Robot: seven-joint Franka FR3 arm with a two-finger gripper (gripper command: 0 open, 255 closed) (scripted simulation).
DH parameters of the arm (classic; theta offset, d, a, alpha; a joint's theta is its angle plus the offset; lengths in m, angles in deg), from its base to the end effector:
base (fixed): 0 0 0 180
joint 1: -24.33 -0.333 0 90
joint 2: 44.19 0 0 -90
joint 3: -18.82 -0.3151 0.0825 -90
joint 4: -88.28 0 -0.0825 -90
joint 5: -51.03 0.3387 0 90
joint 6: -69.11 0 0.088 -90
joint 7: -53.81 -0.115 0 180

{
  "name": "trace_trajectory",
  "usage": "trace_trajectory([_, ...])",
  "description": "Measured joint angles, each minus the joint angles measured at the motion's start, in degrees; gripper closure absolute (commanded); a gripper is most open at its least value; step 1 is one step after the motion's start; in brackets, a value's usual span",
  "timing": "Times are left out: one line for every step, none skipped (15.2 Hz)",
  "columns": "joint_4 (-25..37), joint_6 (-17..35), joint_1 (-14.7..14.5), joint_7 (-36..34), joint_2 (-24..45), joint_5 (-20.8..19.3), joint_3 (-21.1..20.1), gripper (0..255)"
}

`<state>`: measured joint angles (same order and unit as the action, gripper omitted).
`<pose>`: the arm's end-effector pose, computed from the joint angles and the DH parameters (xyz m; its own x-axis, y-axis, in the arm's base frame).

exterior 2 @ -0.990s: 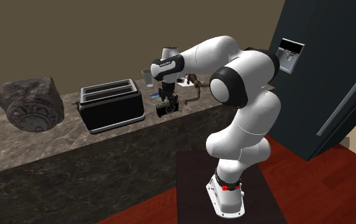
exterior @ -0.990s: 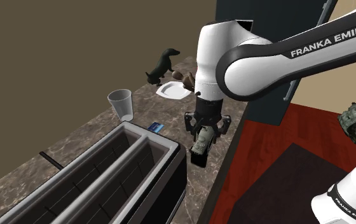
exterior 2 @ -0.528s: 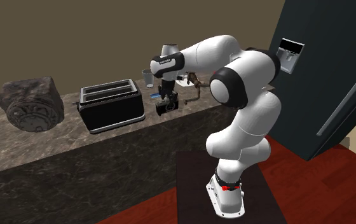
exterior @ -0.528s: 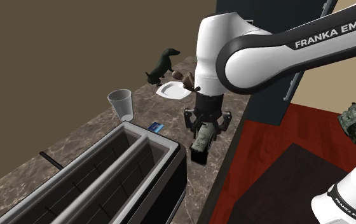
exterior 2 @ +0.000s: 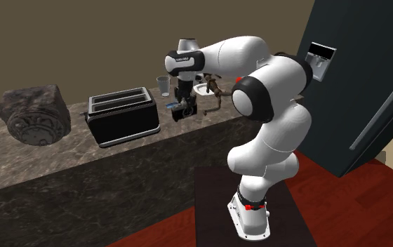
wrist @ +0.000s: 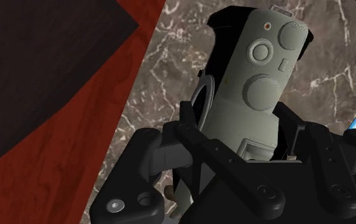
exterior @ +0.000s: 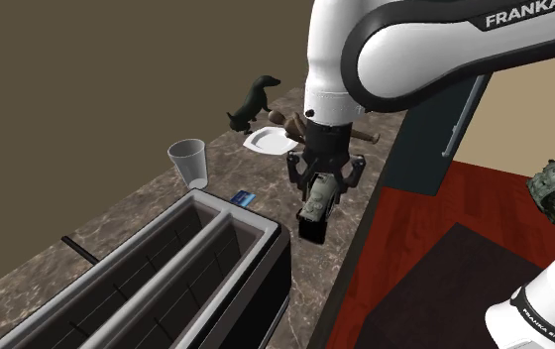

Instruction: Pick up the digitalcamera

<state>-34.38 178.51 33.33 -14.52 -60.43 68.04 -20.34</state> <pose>0.3637 0.2632 0.5012 0.7044 -0.7032 -0.0966 -0.7084 -0.7051 -0.0325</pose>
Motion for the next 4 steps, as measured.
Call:
trace_trajectory([0.77,-0.81,0.08,-0.01,-0.03,-0.1,0.17,255])
trace_trajectory([1.39,-1.59,0.1,-0.04,-0.2,-0.11,0.32,255])
trace_trajectory([2.01,-2.31,0.15,-0.03,-0.3,-0.15,0.48,255])
trace_trajectory([2.3,-2.78,0.12,-0.05,-0.5,-0.09,0.58,255])
